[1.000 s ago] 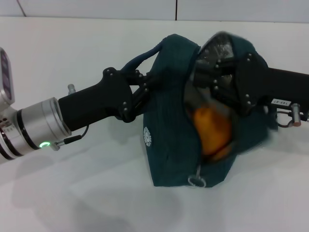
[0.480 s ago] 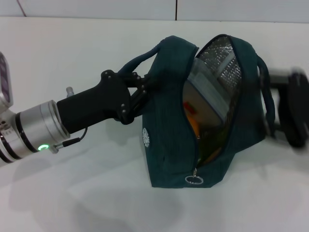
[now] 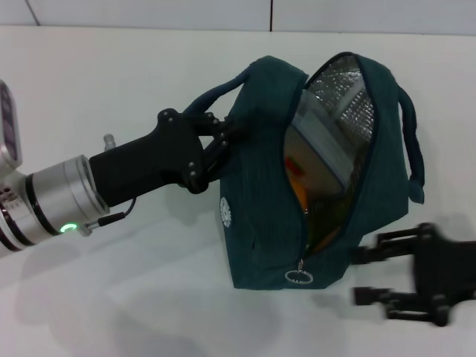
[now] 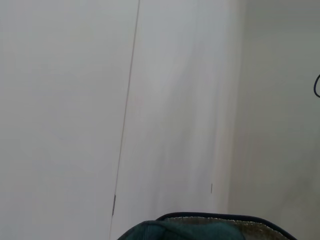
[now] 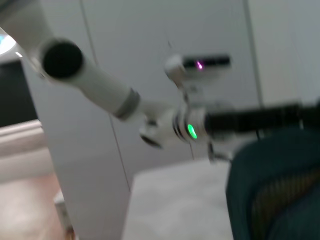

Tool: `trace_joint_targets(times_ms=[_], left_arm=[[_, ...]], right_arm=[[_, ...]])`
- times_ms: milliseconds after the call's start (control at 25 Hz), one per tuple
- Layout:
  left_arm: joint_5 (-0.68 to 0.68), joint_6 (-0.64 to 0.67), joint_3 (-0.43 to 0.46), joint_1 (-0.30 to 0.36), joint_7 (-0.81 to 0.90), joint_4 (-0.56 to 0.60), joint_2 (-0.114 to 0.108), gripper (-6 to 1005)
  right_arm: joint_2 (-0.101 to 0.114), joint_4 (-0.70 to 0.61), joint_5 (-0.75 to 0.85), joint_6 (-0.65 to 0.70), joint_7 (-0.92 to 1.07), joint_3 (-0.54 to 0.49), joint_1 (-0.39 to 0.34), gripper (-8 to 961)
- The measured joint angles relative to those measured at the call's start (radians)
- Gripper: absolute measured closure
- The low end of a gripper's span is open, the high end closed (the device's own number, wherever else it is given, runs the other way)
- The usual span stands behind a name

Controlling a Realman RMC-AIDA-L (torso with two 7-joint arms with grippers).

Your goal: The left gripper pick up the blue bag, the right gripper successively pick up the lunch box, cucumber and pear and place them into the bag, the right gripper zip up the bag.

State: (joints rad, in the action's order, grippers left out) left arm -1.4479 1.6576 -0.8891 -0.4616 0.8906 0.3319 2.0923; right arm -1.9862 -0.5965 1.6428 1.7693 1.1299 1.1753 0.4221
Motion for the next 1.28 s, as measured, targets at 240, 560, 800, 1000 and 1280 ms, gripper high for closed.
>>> trace_joint_targets(times_ms=[240,560,800,1000,1280], left_arm=[[0.000,0.005,-0.002,-0.018,-0.007,-0.024,0.001,959],[0.000,0.005,-0.002,-0.014,-0.010,-0.026,0.002,959],[0.000,0.005,-0.002,-0.017,-0.010,-0.027,0.002,959],[0.000,0.006,-0.002,-0.020,-0.010,-0.027,0.003,960],[0.000,0.007,-0.002,-0.022,-0.010,-0.027,0.006,954]], right_arm=[[-0.040,0.024,0.040,-0.140,0.008,0.097,0.028,503],[-0.041,0.029,0.001,-0.219,0.025,0.131,0.037,547],[-0.041,0.029,-0.063,-0.338,0.028,0.266,0.053,572],[-0.041,0.029,-0.114,-0.385,0.027,0.343,0.067,586],[-0.041,0.028,-0.175,-0.407,0.020,0.383,0.070,606]])
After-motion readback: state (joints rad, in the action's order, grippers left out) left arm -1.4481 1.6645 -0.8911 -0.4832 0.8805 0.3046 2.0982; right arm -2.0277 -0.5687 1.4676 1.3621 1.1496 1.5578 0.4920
